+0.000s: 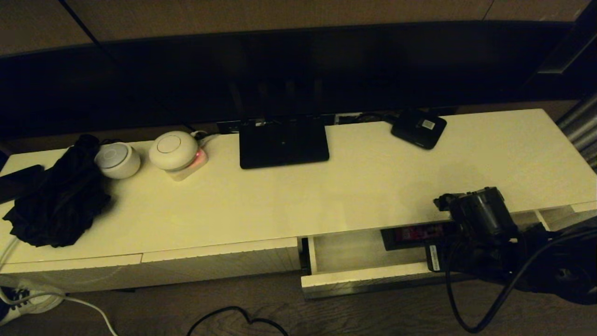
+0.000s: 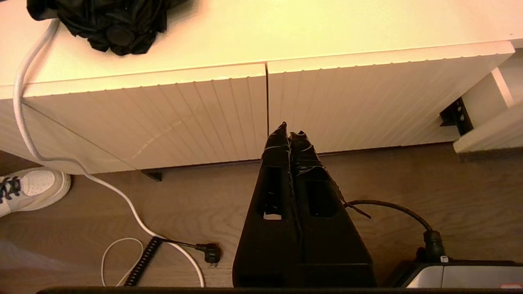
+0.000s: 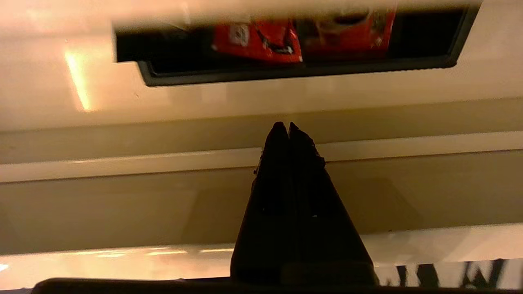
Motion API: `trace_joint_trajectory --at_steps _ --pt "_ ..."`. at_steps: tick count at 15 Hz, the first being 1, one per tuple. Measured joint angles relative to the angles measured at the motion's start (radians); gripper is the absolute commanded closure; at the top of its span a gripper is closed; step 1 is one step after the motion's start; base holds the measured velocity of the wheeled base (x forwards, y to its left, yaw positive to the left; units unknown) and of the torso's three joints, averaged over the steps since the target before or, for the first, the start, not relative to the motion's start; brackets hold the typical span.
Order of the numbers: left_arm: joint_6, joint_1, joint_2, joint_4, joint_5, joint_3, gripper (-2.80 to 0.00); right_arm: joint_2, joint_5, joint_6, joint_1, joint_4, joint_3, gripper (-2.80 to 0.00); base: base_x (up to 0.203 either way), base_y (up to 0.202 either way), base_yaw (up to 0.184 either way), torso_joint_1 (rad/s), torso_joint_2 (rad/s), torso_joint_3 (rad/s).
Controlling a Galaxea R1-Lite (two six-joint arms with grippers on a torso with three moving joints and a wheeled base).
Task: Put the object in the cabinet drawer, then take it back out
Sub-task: Open the drawer
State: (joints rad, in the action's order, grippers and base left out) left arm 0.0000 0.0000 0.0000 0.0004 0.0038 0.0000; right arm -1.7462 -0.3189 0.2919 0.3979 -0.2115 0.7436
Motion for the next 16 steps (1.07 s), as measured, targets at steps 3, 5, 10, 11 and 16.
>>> trace_joint_trajectory --at_steps 3,5,10,11,16 --pt "0.000 0.000 0.000 0.000 0.000 0.000 0.00 0.010 0.001 0.004 0.004 0.029 -0.018 0.00 0.000 0.000 0.000 0.000 0.00 0.000" --pt "0.000 0.000 0.000 -0.001 0.000 0.000 0.00 0.022 0.000 0.003 0.009 0.049 -0.031 0.00 0.000 0.000 0.000 0.000 0.00 0.000" --pt "0.000 0.000 0.000 0.000 0.000 0.000 0.00 0.053 0.012 0.011 0.027 0.157 -0.053 0.00 0.000 0.000 0.000 0.000 0.00 0.000" --pt "0.000 0.000 0.000 0.000 0.000 0.000 0.00 0.054 0.017 0.011 0.032 0.158 -0.062 0.00 0.000 0.000 0.000 0.000 0.00 0.000" --pt "0.000 0.000 0.000 0.000 0.000 0.000 0.00 0.056 0.043 0.045 0.055 0.155 -0.113 0.00 0.000 0.000 0.000 0.000 0.00 0.000"
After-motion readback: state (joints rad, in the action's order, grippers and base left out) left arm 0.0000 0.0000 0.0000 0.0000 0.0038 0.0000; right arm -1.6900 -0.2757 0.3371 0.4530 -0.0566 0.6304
